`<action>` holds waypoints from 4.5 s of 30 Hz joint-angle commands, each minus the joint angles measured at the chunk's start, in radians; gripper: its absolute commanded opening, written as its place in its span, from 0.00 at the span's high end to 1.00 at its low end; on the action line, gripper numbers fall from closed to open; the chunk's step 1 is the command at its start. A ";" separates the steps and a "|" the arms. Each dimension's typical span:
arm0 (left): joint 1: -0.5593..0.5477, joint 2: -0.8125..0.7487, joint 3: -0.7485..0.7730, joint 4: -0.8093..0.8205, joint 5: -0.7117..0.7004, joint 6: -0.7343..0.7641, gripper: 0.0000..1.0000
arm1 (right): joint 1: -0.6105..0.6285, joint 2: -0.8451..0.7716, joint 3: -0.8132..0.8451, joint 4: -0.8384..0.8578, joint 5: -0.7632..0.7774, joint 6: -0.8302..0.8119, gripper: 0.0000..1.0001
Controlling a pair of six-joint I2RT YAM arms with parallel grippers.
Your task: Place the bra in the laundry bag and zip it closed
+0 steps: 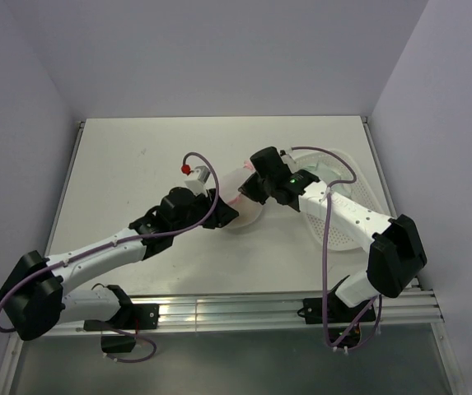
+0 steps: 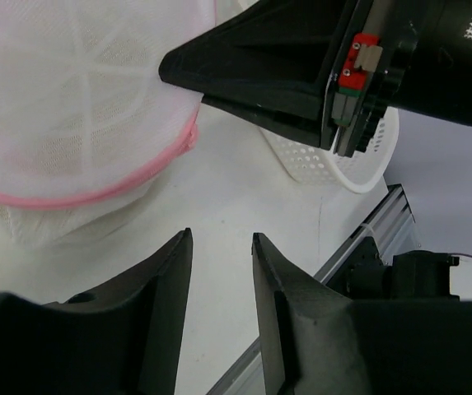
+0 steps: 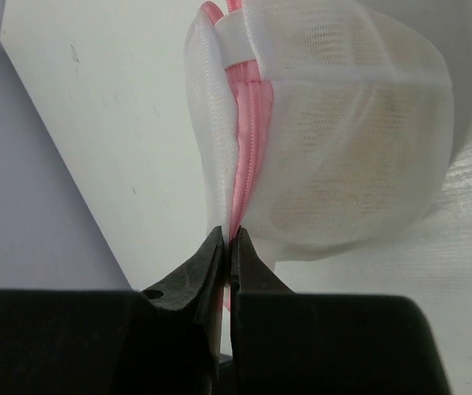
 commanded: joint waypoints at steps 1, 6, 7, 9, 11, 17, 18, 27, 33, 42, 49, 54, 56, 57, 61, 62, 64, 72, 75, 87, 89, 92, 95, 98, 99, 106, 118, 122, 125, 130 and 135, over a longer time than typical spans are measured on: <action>-0.003 0.024 -0.032 0.178 0.020 0.014 0.58 | 0.004 -0.007 -0.009 0.020 0.004 -0.009 1.00; -0.003 0.094 -0.026 0.238 0.017 0.041 0.53 | 0.002 -0.021 -0.006 0.019 0.001 -0.031 1.00; -0.003 0.098 -0.027 0.247 0.011 0.049 0.53 | 0.001 -0.023 -0.005 0.013 0.004 -0.035 1.00; -0.003 0.109 -0.030 0.269 0.014 0.058 0.52 | -0.002 -0.024 0.004 0.011 -0.004 -0.055 1.00; -0.003 0.120 -0.039 0.286 0.004 0.069 0.51 | -0.002 -0.017 0.017 -0.006 -0.014 -0.064 1.00; -0.003 0.143 -0.075 0.390 -0.009 0.092 0.49 | -0.002 -0.018 0.055 -0.047 -0.014 -0.083 1.00; -0.003 0.150 -0.076 0.398 -0.015 0.095 0.49 | -0.002 -0.017 0.060 -0.052 -0.016 -0.087 1.00; -0.003 0.186 -0.092 0.488 -0.003 0.100 0.50 | -0.001 -0.010 0.129 -0.113 -0.024 -0.098 1.00; -0.003 0.173 -0.107 0.546 -0.009 0.109 0.50 | 0.004 -0.010 0.135 -0.122 -0.025 -0.097 1.00; -0.003 0.172 -0.107 0.580 -0.001 0.120 0.51 | 0.004 -0.009 0.150 -0.138 -0.039 -0.093 1.00; -0.002 0.164 -0.098 0.587 -0.009 0.126 0.53 | 0.005 -0.007 0.172 -0.151 -0.071 -0.096 1.00; -0.002 0.138 -0.098 0.577 -0.026 0.138 0.53 | 0.005 -0.001 0.187 -0.165 -0.094 -0.100 1.00; 0.000 0.135 -0.098 0.577 -0.027 0.140 0.53 | 0.007 0.005 0.195 -0.168 -0.103 -0.100 1.00; 0.002 0.135 -0.099 0.577 -0.027 0.140 0.53 | 0.005 0.008 0.198 -0.168 -0.106 -0.100 1.00; 0.009 0.140 -0.104 0.600 -0.024 0.143 0.54 | 0.007 0.017 0.214 -0.171 -0.120 -0.098 1.00; 0.014 0.140 -0.104 0.602 -0.023 0.143 0.54 | 0.007 0.019 0.221 -0.171 -0.122 -0.098 1.00; 0.025 0.144 -0.096 0.602 -0.016 0.144 0.54 | 0.008 0.025 0.230 -0.176 -0.131 -0.098 1.00; 0.040 0.146 -0.085 0.620 -0.018 0.140 0.55 | 0.008 0.025 0.239 -0.188 -0.134 -0.098 1.00; 0.046 0.149 -0.085 0.625 -0.021 0.133 0.58 | 0.010 0.019 0.238 -0.188 -0.134 -0.098 1.00; 0.049 0.158 -0.084 0.620 -0.032 0.118 0.85 | 0.013 0.005 0.216 -0.184 -0.123 -0.097 1.00; 0.049 0.160 -0.084 0.620 -0.032 0.117 0.88 | 0.013 0.002 0.207 -0.178 -0.122 -0.097 1.00; 0.051 0.163 -0.087 0.622 -0.033 0.113 0.93 | 0.011 -0.003 0.196 -0.173 -0.114 -0.097 1.00; 0.051 0.164 -0.087 0.620 -0.035 0.110 1.00 | 0.011 -0.003 0.193 -0.173 -0.106 -0.098 1.00; 0.049 0.164 -0.092 0.617 -0.038 0.109 1.00 | 0.013 -0.006 0.193 -0.174 -0.093 -0.098 1.00; 0.049 0.163 -0.092 0.619 -0.039 0.109 1.00 | 0.011 -0.007 0.195 -0.176 -0.090 -0.098 1.00; 0.051 0.167 -0.113 0.645 -0.046 0.098 0.83 | 0.013 -0.004 0.193 -0.173 -0.087 -0.098 1.00; 0.051 0.190 -0.107 0.665 -0.093 0.071 0.66 | 0.013 -0.006 0.199 -0.176 -0.091 -0.098 1.00; 0.051 0.187 -0.115 0.663 -0.127 0.052 0.67 | 0.013 -0.010 0.204 -0.179 -0.077 -0.098 1.00; 0.051 0.187 -0.124 0.665 -0.153 0.037 0.67 | 0.013 -0.004 0.210 -0.184 -0.080 -0.098 1.00; 0.051 0.206 -0.128 0.701 -0.159 0.025 0.68 | 0.019 0.000 0.210 -0.178 -0.082 -0.095 1.00; 0.051 0.215 -0.156 0.779 -0.151 0.011 0.72 | 0.019 0.005 0.210 -0.178 -0.080 -0.095 1.00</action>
